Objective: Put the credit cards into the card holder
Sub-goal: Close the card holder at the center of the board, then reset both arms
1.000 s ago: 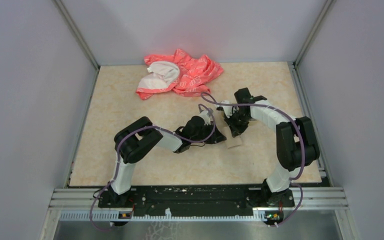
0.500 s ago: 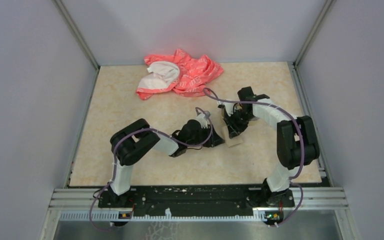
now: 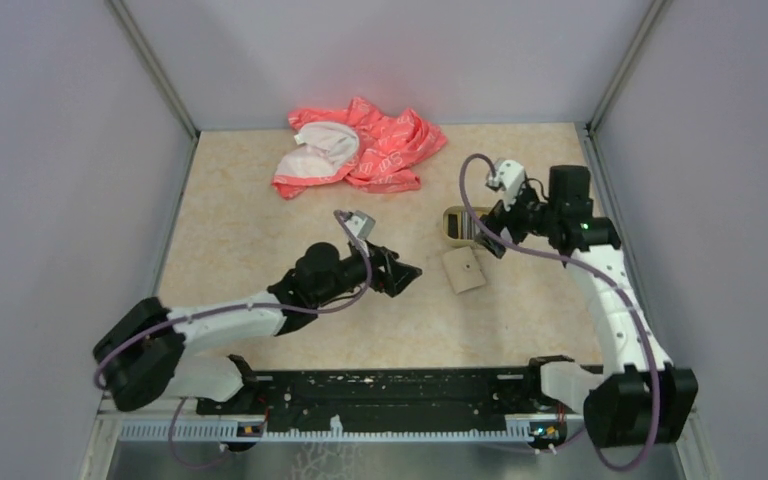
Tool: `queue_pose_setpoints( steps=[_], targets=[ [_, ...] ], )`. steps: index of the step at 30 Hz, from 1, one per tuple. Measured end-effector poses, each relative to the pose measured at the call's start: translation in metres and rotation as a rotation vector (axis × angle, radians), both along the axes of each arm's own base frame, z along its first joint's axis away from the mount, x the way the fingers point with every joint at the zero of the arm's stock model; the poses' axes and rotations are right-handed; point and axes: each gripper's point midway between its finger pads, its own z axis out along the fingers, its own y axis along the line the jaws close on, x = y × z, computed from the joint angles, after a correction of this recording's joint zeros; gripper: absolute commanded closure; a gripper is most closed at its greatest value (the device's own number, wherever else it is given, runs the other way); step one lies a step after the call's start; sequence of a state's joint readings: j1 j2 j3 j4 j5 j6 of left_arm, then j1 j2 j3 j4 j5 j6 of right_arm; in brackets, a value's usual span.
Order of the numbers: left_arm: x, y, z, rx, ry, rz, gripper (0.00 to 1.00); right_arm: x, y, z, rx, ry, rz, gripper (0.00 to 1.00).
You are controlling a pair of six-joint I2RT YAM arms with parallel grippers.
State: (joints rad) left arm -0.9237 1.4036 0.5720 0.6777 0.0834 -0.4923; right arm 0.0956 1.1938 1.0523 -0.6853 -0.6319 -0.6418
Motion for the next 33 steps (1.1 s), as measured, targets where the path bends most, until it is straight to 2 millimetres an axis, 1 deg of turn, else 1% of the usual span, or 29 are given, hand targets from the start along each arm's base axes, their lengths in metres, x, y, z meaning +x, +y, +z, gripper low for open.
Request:
queue_pose_setpoints(
  steps=[1, 4, 6, 8, 10, 11, 13, 15, 17, 20, 23, 27, 33],
  targets=[
    [0.000, 0.008, 0.011, -0.001, -0.031, 0.016, 0.02, 0.001, -0.006, 0.013, 0.013, -0.061, -0.025, 0.01],
    [-0.003, 0.037, 0.055, -0.031, -0.132, 0.075, 0.02, -0.003, -0.017, 0.055, 0.091, -0.231, -0.113, 0.02],
    [-0.006, 0.059, 0.085, -0.063, -0.194, 0.114, 0.02, -0.008, -0.016, 0.078, 0.159, -0.300, -0.147, 0.02],
    [-0.010, 0.078, 0.108, -0.092, -0.239, 0.141, 0.02, -0.013, -0.012, 0.096, 0.230, -0.335, -0.166, 0.02],
    [-0.016, 0.093, 0.124, -0.105, -0.267, 0.157, 0.02, -0.015, -0.009, 0.110, 0.314, -0.348, -0.211, 0.01],
    [-0.019, 0.099, 0.130, -0.106, -0.276, 0.161, 0.02, -0.016, -0.009, 0.114, 0.343, -0.348, -0.232, 0.02],
    [-0.026, 0.106, 0.138, -0.109, -0.284, 0.160, 0.02, -0.018, -0.010, 0.124, 0.404, -0.353, -0.277, 0.02],
    [-0.031, 0.113, 0.143, -0.109, -0.285, 0.159, 0.02, -0.019, -0.011, 0.132, 0.453, -0.366, -0.312, 0.02],
    [-0.036, 0.118, 0.142, -0.104, -0.280, 0.158, 0.02, -0.020, -0.013, 0.138, 0.509, -0.381, -0.354, 0.02],
    [-0.042, 0.125, 0.140, -0.100, -0.273, 0.158, 0.02, -0.019, -0.016, 0.137, 0.554, -0.386, -0.399, 0.02],
    [-0.046, 0.129, 0.134, -0.090, -0.264, 0.157, 0.02, -0.017, -0.020, 0.132, 0.585, -0.365, -0.452, 0.01],
    [-0.049, 0.132, 0.125, -0.080, -0.247, 0.156, 0.02, -0.014, -0.025, 0.136, 0.616, -0.368, -0.504, 0.02],
    [-0.050, 0.133, 0.111, -0.067, -0.220, 0.155, 0.02, -0.015, -0.030, 0.143, 0.637, -0.390, -0.535, 0.02]
  ],
)
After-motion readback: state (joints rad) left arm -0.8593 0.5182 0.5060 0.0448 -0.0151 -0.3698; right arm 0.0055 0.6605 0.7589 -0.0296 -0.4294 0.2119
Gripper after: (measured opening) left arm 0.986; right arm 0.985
